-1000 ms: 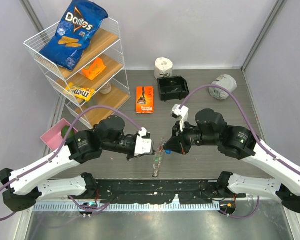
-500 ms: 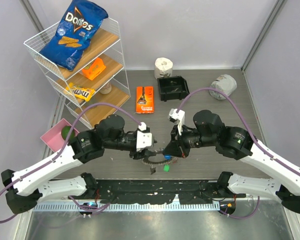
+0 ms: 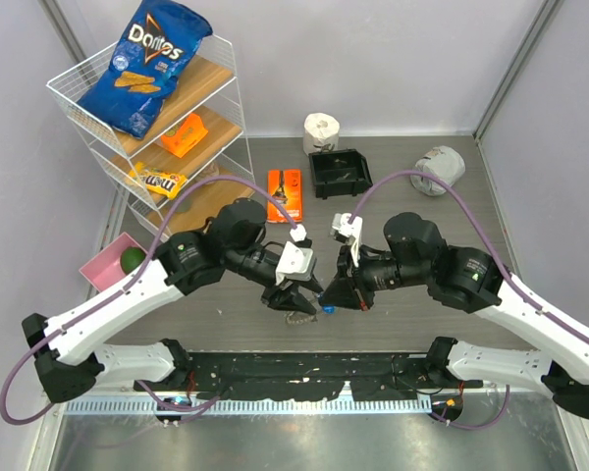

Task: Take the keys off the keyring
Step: Remove the key from the keyring.

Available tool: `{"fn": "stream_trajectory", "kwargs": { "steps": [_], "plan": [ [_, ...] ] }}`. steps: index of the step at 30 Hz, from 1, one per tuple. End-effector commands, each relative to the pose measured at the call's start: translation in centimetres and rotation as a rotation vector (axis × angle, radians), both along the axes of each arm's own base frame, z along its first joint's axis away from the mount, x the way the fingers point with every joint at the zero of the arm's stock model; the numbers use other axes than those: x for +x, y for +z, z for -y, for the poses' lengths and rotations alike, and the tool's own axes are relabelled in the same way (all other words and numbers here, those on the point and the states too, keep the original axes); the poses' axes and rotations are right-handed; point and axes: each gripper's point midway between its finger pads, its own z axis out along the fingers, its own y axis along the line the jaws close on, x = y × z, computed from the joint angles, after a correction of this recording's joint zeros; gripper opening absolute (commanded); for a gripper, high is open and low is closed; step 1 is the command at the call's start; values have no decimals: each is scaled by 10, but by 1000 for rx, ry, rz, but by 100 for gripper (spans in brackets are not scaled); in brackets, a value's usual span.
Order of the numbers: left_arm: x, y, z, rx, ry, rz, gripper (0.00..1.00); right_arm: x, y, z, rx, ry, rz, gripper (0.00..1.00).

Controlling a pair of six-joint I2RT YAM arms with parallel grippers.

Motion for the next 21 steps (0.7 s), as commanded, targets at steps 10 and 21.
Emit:
{"fn": "stream_trajectory", "kwargs": {
  "steps": [10, 21],
  "plan": [
    [-5, -4, -2, 23, -30, -27, 31, 0, 47, -4, 116, 36, 95, 5],
    [8, -12, 2, 63, 40, -33, 26, -4, 57, 1, 140, 32, 105, 5]
  ]
}}
